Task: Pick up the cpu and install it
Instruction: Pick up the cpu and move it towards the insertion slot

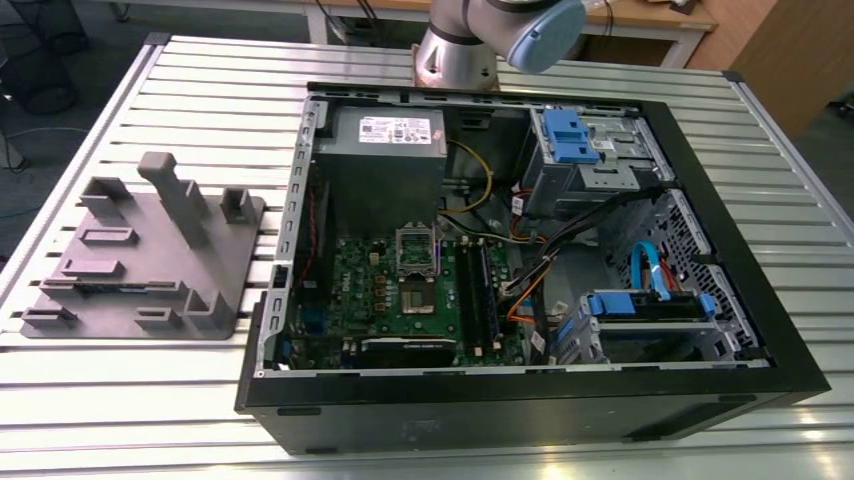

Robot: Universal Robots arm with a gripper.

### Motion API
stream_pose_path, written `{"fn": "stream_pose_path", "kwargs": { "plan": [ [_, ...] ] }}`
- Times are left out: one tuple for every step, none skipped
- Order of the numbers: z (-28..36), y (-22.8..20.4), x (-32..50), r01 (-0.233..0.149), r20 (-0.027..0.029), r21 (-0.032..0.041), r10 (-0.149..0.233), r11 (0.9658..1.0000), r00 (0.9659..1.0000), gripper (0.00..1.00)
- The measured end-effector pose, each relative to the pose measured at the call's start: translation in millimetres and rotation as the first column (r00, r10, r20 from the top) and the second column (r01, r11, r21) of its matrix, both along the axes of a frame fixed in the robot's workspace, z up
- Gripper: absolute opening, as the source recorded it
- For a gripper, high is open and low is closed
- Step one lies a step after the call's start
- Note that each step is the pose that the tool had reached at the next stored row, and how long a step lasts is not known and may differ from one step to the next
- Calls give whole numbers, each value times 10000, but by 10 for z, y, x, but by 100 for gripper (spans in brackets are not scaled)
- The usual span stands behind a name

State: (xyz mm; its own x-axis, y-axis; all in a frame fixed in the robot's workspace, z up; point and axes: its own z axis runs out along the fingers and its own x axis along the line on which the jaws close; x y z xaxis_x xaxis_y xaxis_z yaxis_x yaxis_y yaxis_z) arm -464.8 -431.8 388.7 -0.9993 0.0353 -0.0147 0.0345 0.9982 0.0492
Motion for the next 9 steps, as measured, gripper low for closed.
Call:
{"fn": "stream_pose_path", "kwargs": {
  "plan": [
    [12,0,0,0,0,0,0,10000,10000,47],
    [17,0,0,0,1,1,0,10000,10000,47],
    [16,0,0,0,2,1,0,10000,10000,47],
    [17,0,0,0,1,1,0,10000,10000,47],
    [17,0,0,0,1,1,0,10000,10000,47],
    [18,0,0,0,0,0,0,10000,10000,47],
    [18,0,0,0,0,0,0,10000,10000,47],
    [19,0,2,0,-1,0,0,10000,10000,47],
    [20,0,10,-1,-4,-2,1,10000,10000,47]
  ]
}}
